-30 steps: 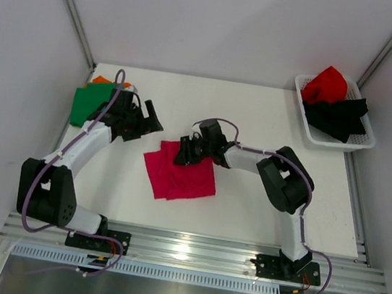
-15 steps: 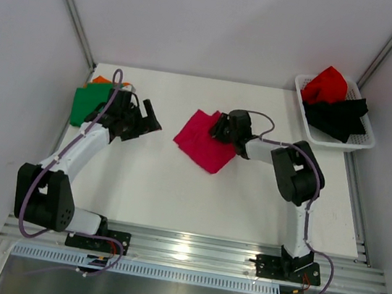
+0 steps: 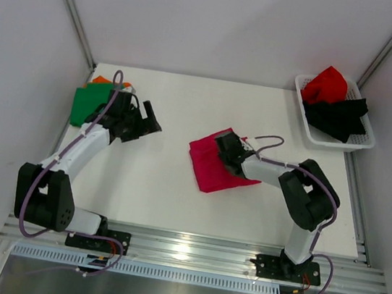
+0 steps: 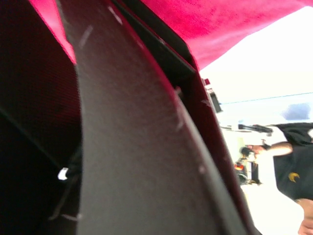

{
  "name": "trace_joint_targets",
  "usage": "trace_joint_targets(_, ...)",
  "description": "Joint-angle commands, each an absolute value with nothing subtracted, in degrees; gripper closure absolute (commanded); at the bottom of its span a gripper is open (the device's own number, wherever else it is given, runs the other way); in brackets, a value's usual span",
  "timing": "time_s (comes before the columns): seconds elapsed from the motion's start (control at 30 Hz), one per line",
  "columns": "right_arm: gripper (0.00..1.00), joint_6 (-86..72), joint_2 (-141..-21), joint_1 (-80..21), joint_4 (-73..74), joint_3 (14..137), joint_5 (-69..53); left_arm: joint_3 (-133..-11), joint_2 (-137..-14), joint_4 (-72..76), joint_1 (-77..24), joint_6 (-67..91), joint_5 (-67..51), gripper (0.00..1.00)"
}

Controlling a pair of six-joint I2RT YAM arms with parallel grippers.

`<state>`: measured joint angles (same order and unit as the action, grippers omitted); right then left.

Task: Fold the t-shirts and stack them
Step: Fold the long partially folded tshirt into a neat square

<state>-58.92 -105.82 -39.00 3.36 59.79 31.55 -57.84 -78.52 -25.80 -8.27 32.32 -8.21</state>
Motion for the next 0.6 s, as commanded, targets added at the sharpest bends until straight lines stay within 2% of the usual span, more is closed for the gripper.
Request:
trace_joint_targets(0.0, 0.6, -63.0, -104.0, -41.0, 7.1, 58.6, 39.1, -57.3, -77.1, -24.5, -8.0, 31.4, -9.2, 0.04)
trace_joint_targets(0.23, 0.59, -34.2, -99.3, -41.7, -15.4, 59.7, 36.5, -55.8, -77.5, -23.5, -8.0, 31.0, -9.7, 0.04)
trace_joint_targets(0.33, 0.59, -24.6, -97.4, -41.7, -18.9, 61.9, 34.4, -55.5, -77.9, -22.9, -8.0, 31.2, -10.4, 0.04)
trace_joint_targets(0.43, 0.59, -17.2, -96.8, -41.7, -18.1, 64.9, 31.1, -55.5, -78.0, -22.9, -8.0, 31.3, -10.6, 0.04)
trace_joint_targets(0.57, 0.59, -11.5, -97.6, -41.7, -9.9, 68.9, 26.7, -55.5, -77.3, -23.4, -8.0, 31.0, -10.2, 0.04)
